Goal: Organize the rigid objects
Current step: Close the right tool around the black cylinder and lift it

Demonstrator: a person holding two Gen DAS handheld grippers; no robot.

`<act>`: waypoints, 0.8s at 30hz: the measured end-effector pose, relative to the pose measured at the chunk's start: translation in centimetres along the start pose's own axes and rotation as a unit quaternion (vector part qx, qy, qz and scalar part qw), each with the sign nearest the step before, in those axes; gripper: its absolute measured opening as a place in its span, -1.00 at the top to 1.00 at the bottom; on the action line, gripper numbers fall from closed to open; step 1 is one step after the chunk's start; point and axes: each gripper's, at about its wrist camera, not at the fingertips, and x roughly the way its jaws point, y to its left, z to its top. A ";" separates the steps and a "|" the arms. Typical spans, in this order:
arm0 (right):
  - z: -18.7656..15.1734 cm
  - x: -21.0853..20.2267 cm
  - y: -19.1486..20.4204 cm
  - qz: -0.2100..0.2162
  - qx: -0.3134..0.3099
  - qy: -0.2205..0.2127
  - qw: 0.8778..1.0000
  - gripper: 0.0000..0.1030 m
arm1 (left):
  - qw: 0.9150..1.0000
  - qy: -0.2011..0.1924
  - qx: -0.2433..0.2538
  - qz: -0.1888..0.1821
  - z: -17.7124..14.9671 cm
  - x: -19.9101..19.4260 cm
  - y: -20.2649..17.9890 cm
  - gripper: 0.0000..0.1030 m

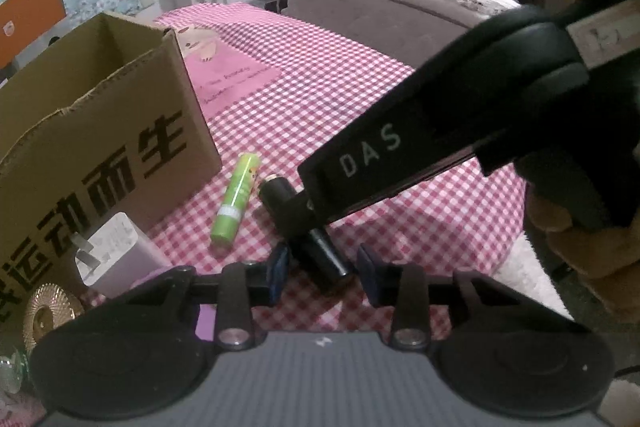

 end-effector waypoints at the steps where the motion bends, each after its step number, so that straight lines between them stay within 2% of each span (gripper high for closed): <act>1: 0.0 0.0 -0.1 0.000 0.000 0.000 1.000 0.58 | 1.000 0.000 -0.002 0.000 0.1 0.1 0.0 0.19; 10: 0.5 0.5 -0.7 0.022 0.020 0.013 0.999 0.57 | 1.000 -0.003 -0.021 -0.008 0.5 0.6 0.9 0.24; 15: 0.4 0.9 -1.3 0.043 0.042 0.017 0.998 0.58 | 1.000 0.000 -0.027 -0.008 0.8 0.7 1.3 -0.01; 17: 0.4 1.1 -1.5 0.053 0.050 0.018 0.997 0.58 | 1.000 -0.001 -0.029 -0.007 0.9 0.7 1.5 -0.04; 24: 0.0 1.6 -3.0 0.098 0.100 0.013 0.990 0.58 | 0.999 -0.009 -0.045 0.003 0.6 0.5 2.1 0.05</act>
